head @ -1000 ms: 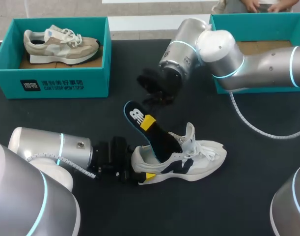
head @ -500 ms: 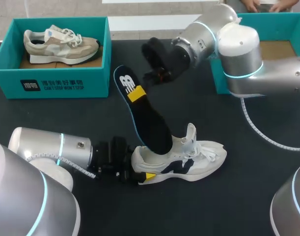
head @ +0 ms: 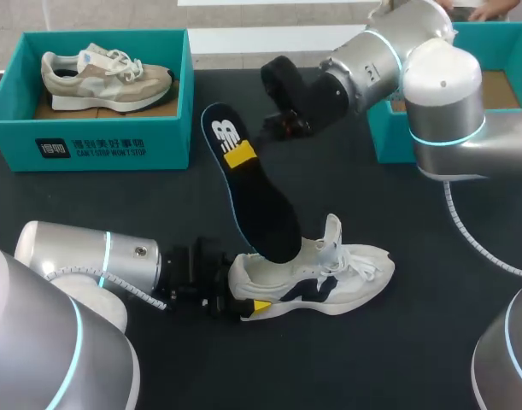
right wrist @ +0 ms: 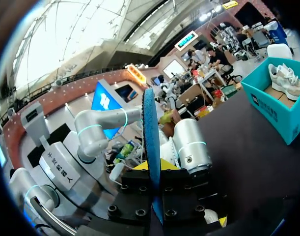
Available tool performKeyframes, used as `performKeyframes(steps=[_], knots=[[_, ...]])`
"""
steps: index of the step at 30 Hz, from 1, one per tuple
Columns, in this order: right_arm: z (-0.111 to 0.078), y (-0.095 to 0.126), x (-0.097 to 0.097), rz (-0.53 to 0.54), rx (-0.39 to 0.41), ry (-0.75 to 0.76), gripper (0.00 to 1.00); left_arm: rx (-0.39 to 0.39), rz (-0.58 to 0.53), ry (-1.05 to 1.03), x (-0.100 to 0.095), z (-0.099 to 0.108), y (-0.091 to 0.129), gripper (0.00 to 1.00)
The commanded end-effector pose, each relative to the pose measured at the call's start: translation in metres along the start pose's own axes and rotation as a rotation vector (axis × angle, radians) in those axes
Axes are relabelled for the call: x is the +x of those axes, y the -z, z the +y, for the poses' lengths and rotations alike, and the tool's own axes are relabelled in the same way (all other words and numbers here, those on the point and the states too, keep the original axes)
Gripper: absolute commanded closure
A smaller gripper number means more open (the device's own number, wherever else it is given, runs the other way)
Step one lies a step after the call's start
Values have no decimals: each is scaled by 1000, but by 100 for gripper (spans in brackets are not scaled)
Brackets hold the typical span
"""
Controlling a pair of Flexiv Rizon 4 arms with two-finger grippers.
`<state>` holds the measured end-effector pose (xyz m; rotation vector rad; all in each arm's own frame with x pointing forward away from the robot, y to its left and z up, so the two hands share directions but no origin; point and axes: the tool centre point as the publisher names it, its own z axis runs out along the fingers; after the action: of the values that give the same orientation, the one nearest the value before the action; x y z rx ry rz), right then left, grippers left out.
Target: Take the shoe out of the shoebox, open the shoe tongue, remove and reinsert the insole, then place the shoe into the shoebox
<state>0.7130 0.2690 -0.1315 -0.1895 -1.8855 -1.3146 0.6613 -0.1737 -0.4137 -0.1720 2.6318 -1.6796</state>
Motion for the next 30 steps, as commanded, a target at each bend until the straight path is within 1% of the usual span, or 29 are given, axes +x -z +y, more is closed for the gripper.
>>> performKeyframes(steps=[1, 3, 5, 6, 7, 9, 11, 12, 13, 28, 30], knots=[[9, 12, 22, -104, -213, -26, 100, -2, -2, 1, 4, 3, -1, 100], [20, 13, 32, -98, -267, -35, 100, -2, -2, 1, 4, 3, -1, 100], [31, 12, 38, -110, -278, -50, 100, -2, -2, 1, 4, 3, -1, 100], [39, 12, 42, -92, -316, -63, 100, -2, -2, 1, 4, 3, -1, 100], [44, 10, 45, -94, -314, -86, 100, -2, -2, 1, 4, 3, -1, 100], [55, 7, 52, -77, -361, -119, 100, -2, -2, 1, 4, 3, -1, 100], [66, 6, 58, -87, -420, -157, 100, -2, -2, 1, 4, 3, -1, 100], [72, 6, 63, -75, -423, -142, 100, -2, -2, 1, 4, 3, -1, 100], [78, 4, 70, -52, -408, -123, 100, -2, -2, 1, 4, 3, -1, 100], [78, 4, 70, -52, -408, -123, 100, -2, -2, 1, 4, 3, -1, 100], [80, 3, 72, -66, -389, -177, 100, -2, -2, 1, 4, 3, -1, 100]])
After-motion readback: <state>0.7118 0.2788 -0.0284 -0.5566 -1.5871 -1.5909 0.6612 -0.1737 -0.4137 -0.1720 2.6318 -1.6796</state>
